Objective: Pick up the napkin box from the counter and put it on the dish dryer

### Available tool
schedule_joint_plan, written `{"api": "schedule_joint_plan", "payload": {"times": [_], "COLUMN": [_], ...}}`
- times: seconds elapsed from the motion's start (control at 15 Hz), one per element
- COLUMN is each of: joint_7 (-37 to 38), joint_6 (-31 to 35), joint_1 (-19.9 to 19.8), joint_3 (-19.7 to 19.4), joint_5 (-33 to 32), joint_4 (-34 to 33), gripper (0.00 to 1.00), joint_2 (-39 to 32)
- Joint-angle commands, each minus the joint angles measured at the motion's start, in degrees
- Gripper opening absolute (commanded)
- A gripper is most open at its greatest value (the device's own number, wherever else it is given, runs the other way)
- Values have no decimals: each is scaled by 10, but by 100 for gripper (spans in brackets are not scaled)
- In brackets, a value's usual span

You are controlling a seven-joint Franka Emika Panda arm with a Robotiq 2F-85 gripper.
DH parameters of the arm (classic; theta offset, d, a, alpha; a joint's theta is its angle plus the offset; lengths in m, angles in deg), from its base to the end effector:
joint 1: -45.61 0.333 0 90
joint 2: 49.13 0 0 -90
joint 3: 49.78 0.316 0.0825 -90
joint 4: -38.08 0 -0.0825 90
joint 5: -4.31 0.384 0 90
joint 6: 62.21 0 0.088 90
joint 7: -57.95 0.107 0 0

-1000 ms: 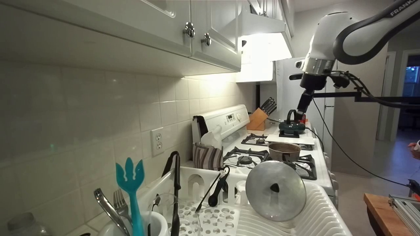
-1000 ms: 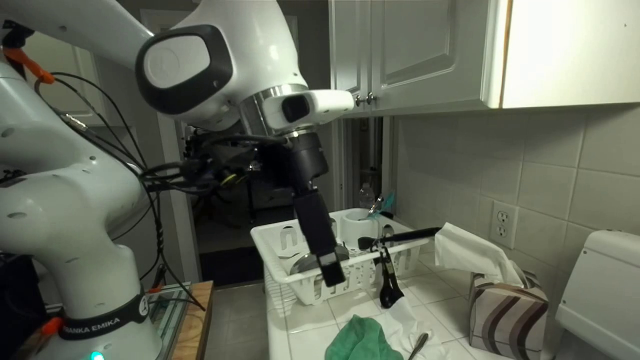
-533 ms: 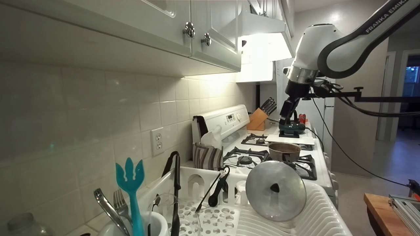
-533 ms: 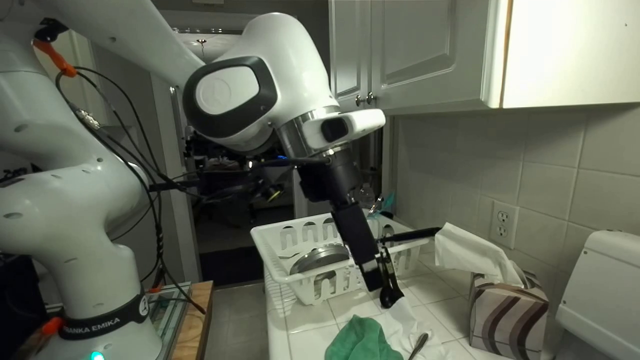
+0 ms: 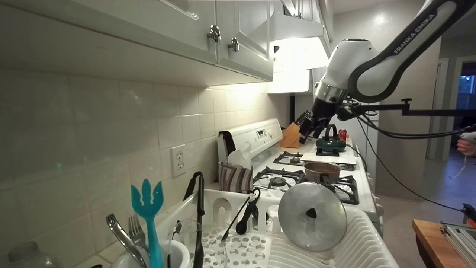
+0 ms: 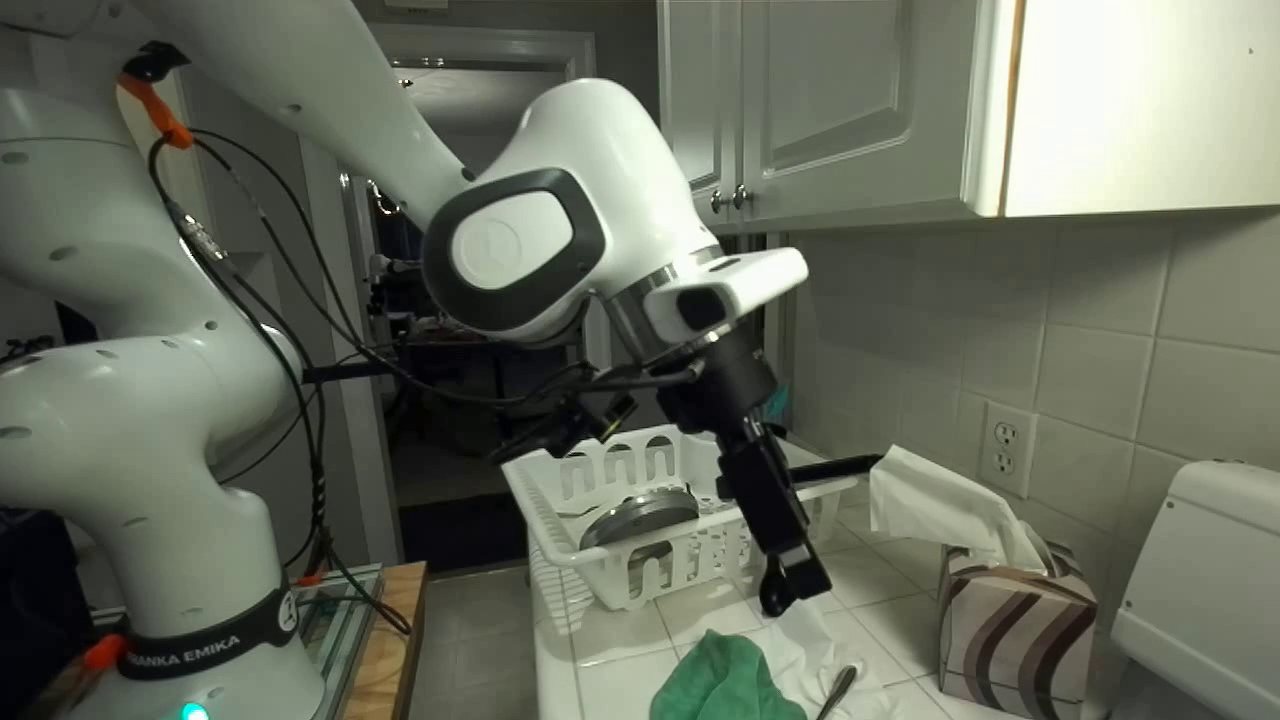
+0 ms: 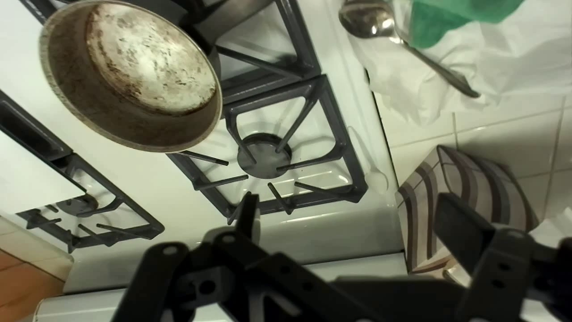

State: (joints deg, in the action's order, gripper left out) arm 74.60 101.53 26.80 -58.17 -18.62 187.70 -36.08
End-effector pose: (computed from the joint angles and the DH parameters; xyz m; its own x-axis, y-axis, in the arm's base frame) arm 0.4162 -0.1898 0.3789 0.8217 -0.3296 0.4651 -0.4221 -0.9001 0.1080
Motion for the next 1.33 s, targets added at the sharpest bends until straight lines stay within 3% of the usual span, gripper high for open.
{"api": "schedule_joint_plan", "payload": {"times": [0.0, 0.2, 0.4, 0.47, 0.53, 1.0, 1.27], "joint_7": [120, 219, 282, 290, 250, 306, 310], "joint_6": [51, 50, 6, -1, 24, 24, 63], "joint_1": [-17, -3, 31, 40, 22, 46, 45], "joint_3": [33, 36, 26, 18, 31, 22, 44], "joint_5": [-12, -49, -66, -81, -48, -58, -33], "joint_4": [-92, -171, -253, -262, -216, -269, -287], "gripper": [100, 100, 100, 100, 100, 100, 100], "joint_2": [-131, -209, -267, -272, -243, -291, -321]}}
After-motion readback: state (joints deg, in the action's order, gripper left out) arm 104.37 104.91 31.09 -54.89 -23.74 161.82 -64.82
